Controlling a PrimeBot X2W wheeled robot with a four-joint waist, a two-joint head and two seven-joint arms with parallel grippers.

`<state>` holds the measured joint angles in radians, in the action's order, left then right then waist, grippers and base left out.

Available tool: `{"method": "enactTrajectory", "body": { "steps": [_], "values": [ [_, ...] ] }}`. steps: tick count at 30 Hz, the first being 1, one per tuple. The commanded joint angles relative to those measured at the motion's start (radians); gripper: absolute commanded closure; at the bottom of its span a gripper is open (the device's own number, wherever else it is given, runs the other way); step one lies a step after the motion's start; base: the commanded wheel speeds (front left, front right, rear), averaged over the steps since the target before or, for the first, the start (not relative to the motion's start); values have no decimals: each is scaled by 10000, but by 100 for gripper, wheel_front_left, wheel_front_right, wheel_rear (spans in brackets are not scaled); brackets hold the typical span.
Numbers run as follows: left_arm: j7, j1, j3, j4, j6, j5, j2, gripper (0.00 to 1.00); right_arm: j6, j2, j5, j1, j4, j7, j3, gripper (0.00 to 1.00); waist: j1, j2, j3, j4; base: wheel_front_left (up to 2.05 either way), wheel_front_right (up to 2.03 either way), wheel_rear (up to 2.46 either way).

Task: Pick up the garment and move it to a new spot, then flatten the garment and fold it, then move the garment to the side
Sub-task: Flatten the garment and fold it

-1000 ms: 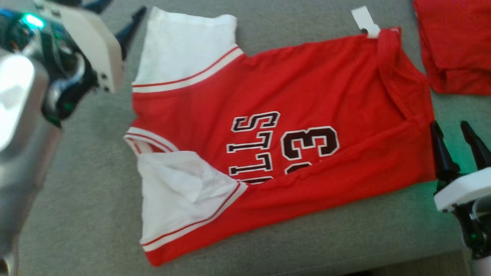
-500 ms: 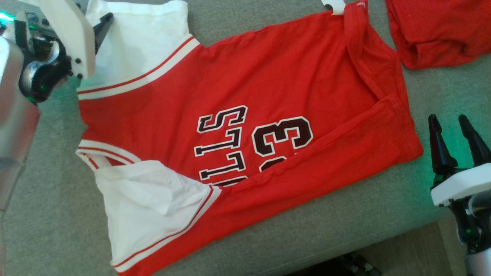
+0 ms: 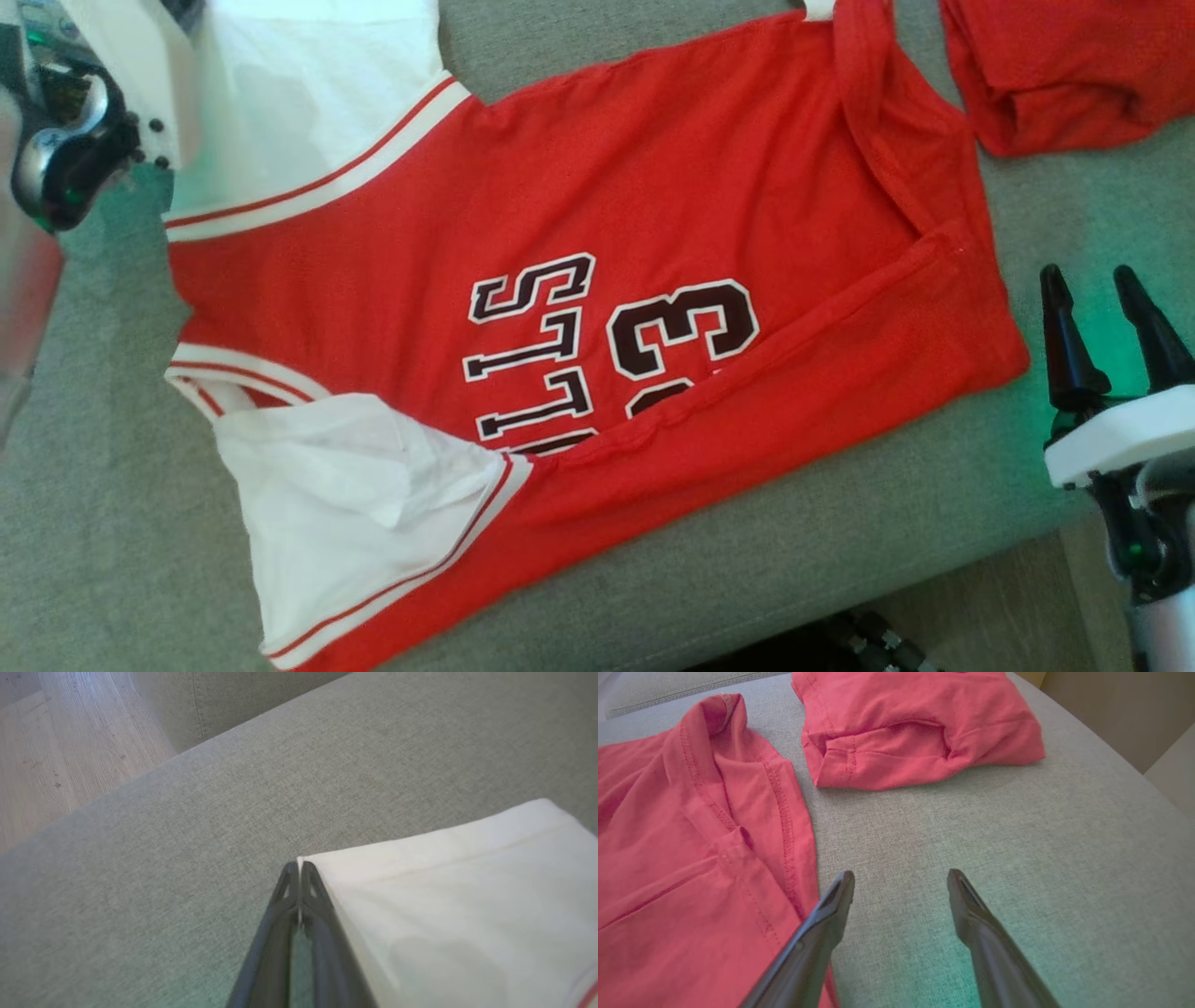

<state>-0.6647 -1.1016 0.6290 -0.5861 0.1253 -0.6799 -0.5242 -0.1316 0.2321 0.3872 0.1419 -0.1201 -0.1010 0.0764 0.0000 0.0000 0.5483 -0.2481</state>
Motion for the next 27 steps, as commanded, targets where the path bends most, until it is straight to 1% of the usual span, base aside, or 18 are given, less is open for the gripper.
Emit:
{"method": "enactTrajectory", "body": {
  "steps": [1, 4, 7, 10, 11, 13, 16, 19, 23, 27],
  "values": [
    [148, -389, -196, 211, 46, -54, -397, 100, 9, 327, 25, 153, 296, 56, -152, 0, 0, 0, 17, 88, 0, 0, 0],
    [541, -466, 13, 427, 49, -91, -321, 100, 9, 479, -29, 433, 484, 15, -278, 0, 0, 0, -3, 232, 0, 0, 0],
    [988, -509, 302, 679, 51, -111, -369, 100, 9, 580, -187, 1030, 700, -87, -682, 0, 0, 0, -100, 346, 0, 0, 0],
    [1336, -531, 594, 871, 51, -168, -418, 100, 9, 655, -767, 1989, 664, -288, -1415, 0, 0, 0, -263, 463, 0, 0, 0],
    [1336, -531, 594, 871, 51, -168, -418, 100, 9, 655, -767, 1989, 664, -288, -1415, 0, 0, 0, -263, 463, 0, 0, 0],
    [1537, -540, 776, 991, 52, -231, -413, 100, 9, 619, -1398, 2736, 398, -464, -2031, 0, 0, 0, -382, 555, 0, 0, 0],
    [1736, -560, 1063, 1149, 52, -334, -359, 100, 9, 363, -2413, 3808, -340, -703, -2805, 0, 0, 0, -537, 739, 0, 0, 0],
    [1882, -615, 1344, 1332, 52, -422, -325, 100, 9, 64, -3286, 4707, -1387, -918, -3202, 0, 0, 0, -617, 929, 0, 0, 0],
    [2006, -728, 1628, 1567, 53, -519, -312, 100, 9, -214, -4269, 5572, -2826, -1127, -3338, 0, 0, 0, -630, 1145, 0, 0, 0],
    [2133, -818, 1837, 1721, 53, -590, -353, 100, 9, -324, -5222, 6152, -3873, -1158, -3242, 0, 0, 0, -635, 1289, 0, 0, 0]
  ]
}}
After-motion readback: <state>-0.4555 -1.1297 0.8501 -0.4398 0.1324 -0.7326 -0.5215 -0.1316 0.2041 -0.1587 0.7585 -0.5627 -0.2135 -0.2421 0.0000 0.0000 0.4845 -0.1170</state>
